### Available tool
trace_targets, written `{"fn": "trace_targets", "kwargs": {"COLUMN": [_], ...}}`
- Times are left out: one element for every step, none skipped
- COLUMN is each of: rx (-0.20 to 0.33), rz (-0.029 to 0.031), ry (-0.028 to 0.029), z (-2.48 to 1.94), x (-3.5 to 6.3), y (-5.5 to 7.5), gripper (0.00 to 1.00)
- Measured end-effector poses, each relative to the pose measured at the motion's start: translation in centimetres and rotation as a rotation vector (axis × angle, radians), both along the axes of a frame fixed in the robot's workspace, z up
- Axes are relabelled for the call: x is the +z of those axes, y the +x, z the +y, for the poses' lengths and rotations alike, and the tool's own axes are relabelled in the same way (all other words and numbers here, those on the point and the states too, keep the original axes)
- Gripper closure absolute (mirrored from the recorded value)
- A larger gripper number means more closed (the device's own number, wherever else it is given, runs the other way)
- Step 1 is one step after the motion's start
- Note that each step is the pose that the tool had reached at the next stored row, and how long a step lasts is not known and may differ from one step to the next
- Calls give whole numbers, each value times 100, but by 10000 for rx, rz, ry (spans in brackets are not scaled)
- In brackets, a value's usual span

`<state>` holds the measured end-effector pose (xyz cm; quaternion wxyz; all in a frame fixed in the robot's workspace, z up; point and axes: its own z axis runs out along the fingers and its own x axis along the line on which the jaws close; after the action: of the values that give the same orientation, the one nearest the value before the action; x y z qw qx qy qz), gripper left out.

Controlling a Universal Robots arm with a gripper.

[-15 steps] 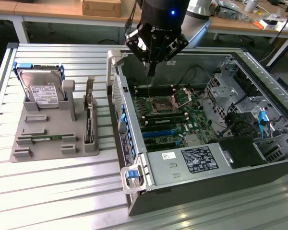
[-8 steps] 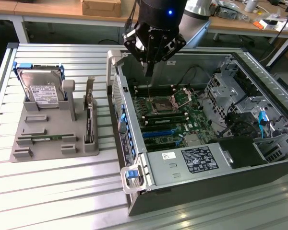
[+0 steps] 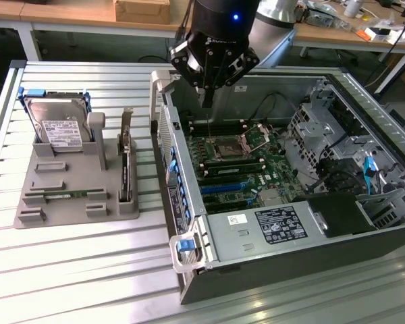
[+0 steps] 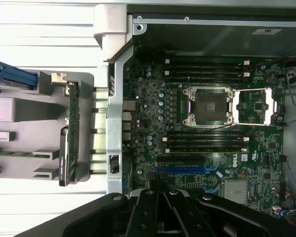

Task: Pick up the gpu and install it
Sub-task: 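Reach for the gpu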

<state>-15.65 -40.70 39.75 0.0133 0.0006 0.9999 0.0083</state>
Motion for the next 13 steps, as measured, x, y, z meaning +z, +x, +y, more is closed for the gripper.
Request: {"fn": "trace_targets", "kwargs": {"rx": [1, 1, 1, 1, 1, 1, 1, 1, 1, 1, 1, 1, 0], "rz": [0, 0, 0, 0, 0, 0, 0, 0, 0, -1, -2, -2, -3], "ry": [0, 0, 0, -1, 0, 0, -1, 0, 0, 0, 0, 0, 0], "z": [0, 0, 0, 0, 0, 0, 0, 0, 0, 0, 0, 0, 0], "x": [0, 0, 0, 0, 0, 0, 0, 0, 0, 0, 0, 0, 0], "y": [-7, -13, -19, -21, -28, -34, -43, -53, -64, -82, -105, -120, -138], "gripper": [89, 89, 89, 89, 89, 89, 89, 89, 89, 89, 89, 89, 89]}}
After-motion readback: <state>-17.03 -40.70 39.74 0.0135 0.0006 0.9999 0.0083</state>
